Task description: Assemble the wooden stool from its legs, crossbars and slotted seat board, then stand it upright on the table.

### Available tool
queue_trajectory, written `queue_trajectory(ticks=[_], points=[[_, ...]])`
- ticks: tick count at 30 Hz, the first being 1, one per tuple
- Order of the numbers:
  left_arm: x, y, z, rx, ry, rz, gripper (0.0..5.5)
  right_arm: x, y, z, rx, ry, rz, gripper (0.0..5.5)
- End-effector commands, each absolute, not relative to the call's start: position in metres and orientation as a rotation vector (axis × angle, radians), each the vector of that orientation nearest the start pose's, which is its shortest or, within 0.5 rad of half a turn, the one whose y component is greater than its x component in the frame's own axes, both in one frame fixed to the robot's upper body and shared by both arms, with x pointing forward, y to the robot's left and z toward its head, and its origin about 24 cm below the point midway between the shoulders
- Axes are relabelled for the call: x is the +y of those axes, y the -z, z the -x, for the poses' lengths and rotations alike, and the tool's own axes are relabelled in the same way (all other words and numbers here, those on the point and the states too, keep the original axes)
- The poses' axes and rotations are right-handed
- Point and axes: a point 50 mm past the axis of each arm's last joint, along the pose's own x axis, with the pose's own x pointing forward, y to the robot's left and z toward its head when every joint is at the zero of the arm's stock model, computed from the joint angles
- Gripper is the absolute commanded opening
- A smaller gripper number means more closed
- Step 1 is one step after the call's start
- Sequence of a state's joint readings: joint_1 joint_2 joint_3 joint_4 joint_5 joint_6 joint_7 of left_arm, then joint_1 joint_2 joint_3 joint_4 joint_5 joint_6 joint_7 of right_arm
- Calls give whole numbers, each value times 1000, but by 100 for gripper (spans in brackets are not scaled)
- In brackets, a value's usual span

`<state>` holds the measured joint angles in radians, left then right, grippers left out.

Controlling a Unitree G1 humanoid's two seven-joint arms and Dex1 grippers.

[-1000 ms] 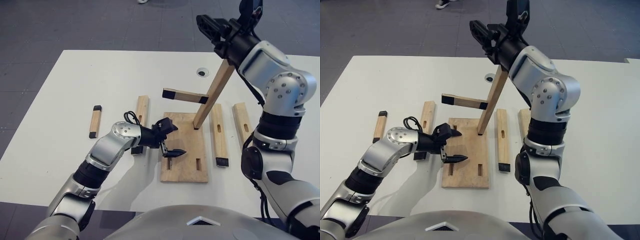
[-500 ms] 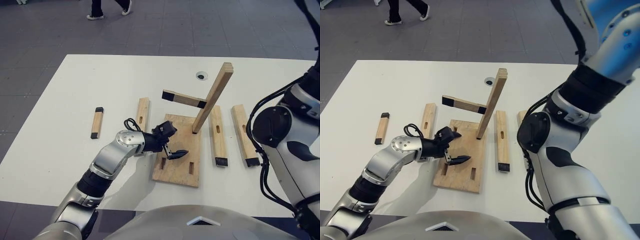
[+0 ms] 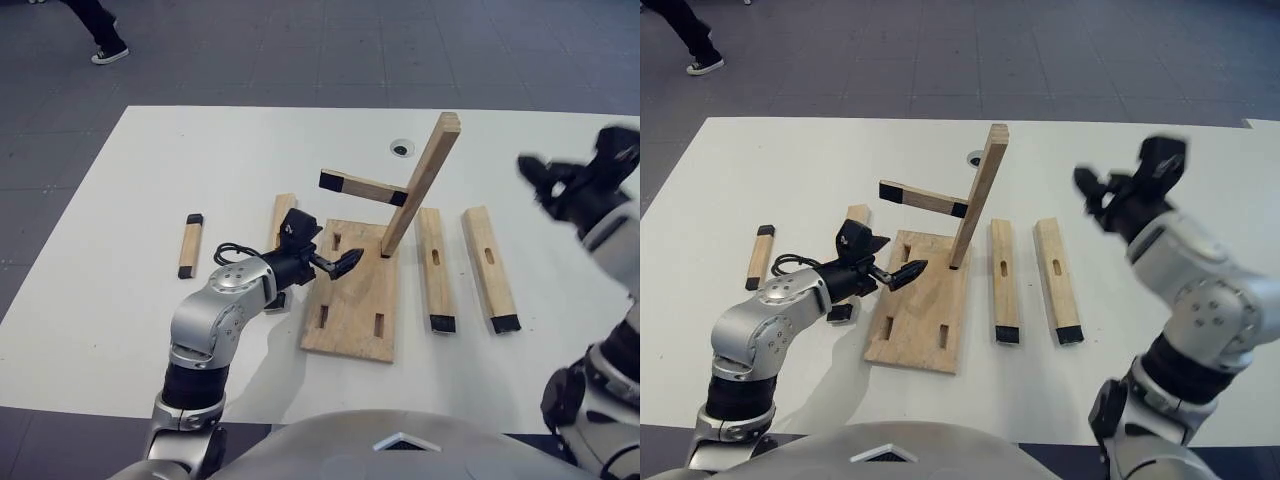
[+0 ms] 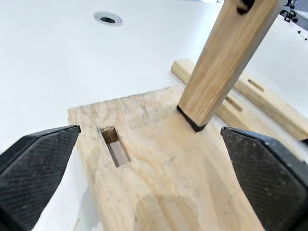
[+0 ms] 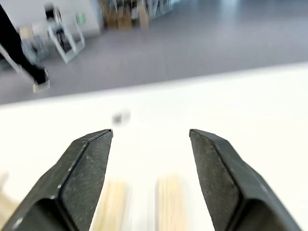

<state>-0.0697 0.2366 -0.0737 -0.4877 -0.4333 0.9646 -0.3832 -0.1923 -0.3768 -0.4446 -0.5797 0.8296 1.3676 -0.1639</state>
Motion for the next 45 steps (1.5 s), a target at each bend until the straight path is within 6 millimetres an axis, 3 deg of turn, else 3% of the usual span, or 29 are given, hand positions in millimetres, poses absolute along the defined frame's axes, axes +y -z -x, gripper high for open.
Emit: queue_trajectory(ticks=[1, 5, 10, 11, 15, 19, 26, 28, 31, 34, 37, 41, 45], points=[[112, -114, -214, 348, 729, 205, 550, -211, -100, -199, 669, -110, -145, 293], [116, -138, -212, 283, 707, 211, 550, -216, -92, -187, 721, -91, -111, 293], [112, -149, -212, 270, 715, 207, 550, -222, -77, -180, 787, -50, -100, 389], [112, -151, -212, 268, 710, 205, 550, -224, -72, -178, 815, -44, -91, 414], [112, -159, -216, 246, 684, 205, 550, -225, -38, -160, 980, -51, -85, 414], [115, -172, -221, 201, 662, 197, 550, -239, -15, -149, 1039, -13, -26, 331], [120, -193, -227, 128, 653, 186, 550, -264, -33, -184, 876, 16, 30, 204], [127, -203, -232, 84, 643, 188, 550, -279, -60, -214, 731, 59, 25, 203], [136, -221, -239, 17, 731, 277, 550, -287, -139, -271, 339, 20, -129, 203], [148, -237, -250, -2, 935, 458, 550, -259, -225, -300, -14, -268, -348, 203], [161, -254, -263, -24, 1103, 626, 550, -220, -276, -296, -183, -663, -516, 203], [174, -270, -272, -30, 1263, 773, 550, -189, -305, -276, -195, -1126, -603, 203], [176, -274, -273, -23, 1317, 787, 550, -167, -302, -260, -77, -1361, -528, 203]])
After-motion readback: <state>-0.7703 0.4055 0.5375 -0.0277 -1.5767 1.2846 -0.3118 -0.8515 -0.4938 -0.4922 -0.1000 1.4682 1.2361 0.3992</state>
